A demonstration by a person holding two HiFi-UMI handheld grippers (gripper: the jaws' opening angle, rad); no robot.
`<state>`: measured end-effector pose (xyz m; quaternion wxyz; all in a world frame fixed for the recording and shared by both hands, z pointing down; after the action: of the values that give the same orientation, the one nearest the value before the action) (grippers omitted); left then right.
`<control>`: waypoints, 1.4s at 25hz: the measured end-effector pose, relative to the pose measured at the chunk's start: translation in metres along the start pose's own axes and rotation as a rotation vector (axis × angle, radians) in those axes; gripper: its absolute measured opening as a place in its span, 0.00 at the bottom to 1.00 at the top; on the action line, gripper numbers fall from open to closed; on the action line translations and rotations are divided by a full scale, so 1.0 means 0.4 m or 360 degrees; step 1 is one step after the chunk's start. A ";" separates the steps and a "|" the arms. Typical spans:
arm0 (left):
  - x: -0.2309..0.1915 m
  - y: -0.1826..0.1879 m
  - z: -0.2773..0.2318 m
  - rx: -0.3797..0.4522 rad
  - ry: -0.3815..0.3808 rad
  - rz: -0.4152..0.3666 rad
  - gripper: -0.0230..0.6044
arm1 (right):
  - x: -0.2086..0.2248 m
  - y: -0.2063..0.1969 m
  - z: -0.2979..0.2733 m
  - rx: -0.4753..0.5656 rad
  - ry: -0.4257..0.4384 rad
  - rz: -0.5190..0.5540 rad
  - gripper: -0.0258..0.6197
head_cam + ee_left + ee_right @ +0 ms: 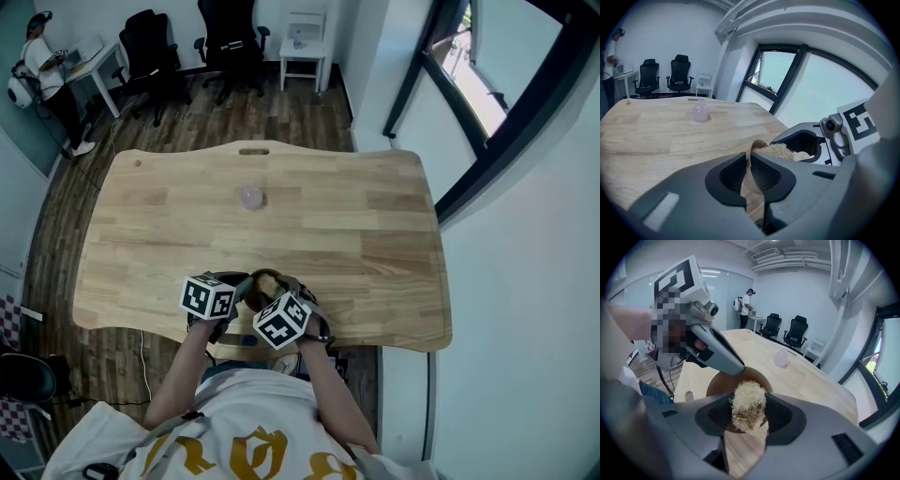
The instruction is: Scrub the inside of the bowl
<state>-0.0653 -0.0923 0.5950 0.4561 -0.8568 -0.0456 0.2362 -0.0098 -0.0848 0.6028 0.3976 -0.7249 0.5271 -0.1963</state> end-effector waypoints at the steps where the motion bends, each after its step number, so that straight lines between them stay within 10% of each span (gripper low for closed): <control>1: -0.002 0.000 -0.001 0.0000 -0.0003 0.0002 0.07 | -0.003 0.002 -0.003 0.0002 0.0007 -0.0003 0.33; 35: -0.043 -0.039 -0.010 -0.0078 0.0000 0.0010 0.08 | -0.107 -0.022 -0.037 -0.0118 0.0384 -0.0044 0.33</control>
<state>-0.0767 -0.0916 0.6158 0.4341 -0.8679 -0.0486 0.2365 -0.0305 -0.0497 0.6246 0.3014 -0.7175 0.5679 -0.2681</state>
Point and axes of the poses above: the fingertips, and each gripper's own axes: z backward along the fingers, x to its right, y out of its top, the point moved 1 cm from there along z, backward along the fingers, and after that the axes turned 15 degrees about x, right-handed, at the moved point
